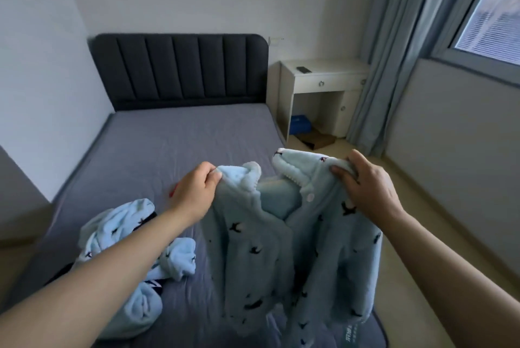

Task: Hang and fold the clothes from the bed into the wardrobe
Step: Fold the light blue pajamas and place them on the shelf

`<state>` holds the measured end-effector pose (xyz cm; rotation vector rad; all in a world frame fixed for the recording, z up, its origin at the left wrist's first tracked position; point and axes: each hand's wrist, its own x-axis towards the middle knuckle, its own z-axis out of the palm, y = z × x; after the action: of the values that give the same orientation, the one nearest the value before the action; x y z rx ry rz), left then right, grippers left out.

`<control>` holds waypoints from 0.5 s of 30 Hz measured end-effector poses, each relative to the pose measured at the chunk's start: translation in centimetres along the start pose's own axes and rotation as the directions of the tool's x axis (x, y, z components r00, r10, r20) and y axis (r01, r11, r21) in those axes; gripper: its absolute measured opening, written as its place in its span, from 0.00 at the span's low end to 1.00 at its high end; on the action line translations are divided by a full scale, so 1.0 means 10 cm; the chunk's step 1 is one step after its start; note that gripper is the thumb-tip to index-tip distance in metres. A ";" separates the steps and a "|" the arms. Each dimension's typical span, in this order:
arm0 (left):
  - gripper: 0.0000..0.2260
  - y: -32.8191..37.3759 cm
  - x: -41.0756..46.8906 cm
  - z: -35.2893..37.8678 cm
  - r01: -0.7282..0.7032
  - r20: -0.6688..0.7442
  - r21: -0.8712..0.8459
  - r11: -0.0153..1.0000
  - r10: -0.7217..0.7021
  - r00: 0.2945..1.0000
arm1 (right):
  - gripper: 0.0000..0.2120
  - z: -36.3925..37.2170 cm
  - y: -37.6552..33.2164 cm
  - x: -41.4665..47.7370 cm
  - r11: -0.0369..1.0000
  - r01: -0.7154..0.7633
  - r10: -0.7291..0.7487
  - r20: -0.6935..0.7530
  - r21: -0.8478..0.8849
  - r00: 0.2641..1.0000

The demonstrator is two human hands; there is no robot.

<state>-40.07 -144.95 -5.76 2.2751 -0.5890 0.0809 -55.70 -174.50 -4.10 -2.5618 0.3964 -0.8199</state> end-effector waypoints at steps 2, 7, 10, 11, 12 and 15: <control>0.06 0.05 -0.12 -0.12 -0.078 -0.078 0.030 0.997 0.080 0.994 | 0.13 -0.14 -0.10 -0.05 0.998 0.055 -0.055 -0.012 -0.037 0.998; 0.06 0.31 -0.27 -0.49 -0.288 -0.138 0.102 0.952 0.301 0.944 | 0.14 -0.52 -0.32 -0.15 0.977 0.166 -0.177 -0.070 -0.132 0.982; 0.16 0.43 -0.36 -0.74 -0.293 -0.025 0.044 0.955 0.294 0.955 | 0.14 -0.73 -0.37 -0.24 0.961 0.211 -0.228 -0.082 -0.179 0.970; 0.22 0.47 -0.37 -0.84 -0.245 0.037 0.022 0.969 0.244 0.969 | 0.13 -0.78 -0.39 -0.27 0.956 0.228 -0.247 -0.085 -0.184 0.965; 0.26 0.50 -0.38 -0.94 -0.193 0.096 0.014 0.981 0.191 0.977 | 0.12 -0.82 -0.42 -0.30 0.954 0.238 -0.255 -0.080 -0.180 0.964; 0.31 0.51 -0.40 -1.13 -0.119 0.218 0.065 0.991 0.103 0.971 | 0.12 -0.84 -0.52 -0.35 0.954 0.254 -0.260 -0.021 -0.162 0.965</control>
<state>-44.51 -138.54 4.63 2.3414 -0.8392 -0.0894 -62.80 -171.18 2.86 -2.7876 0.1450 -0.9705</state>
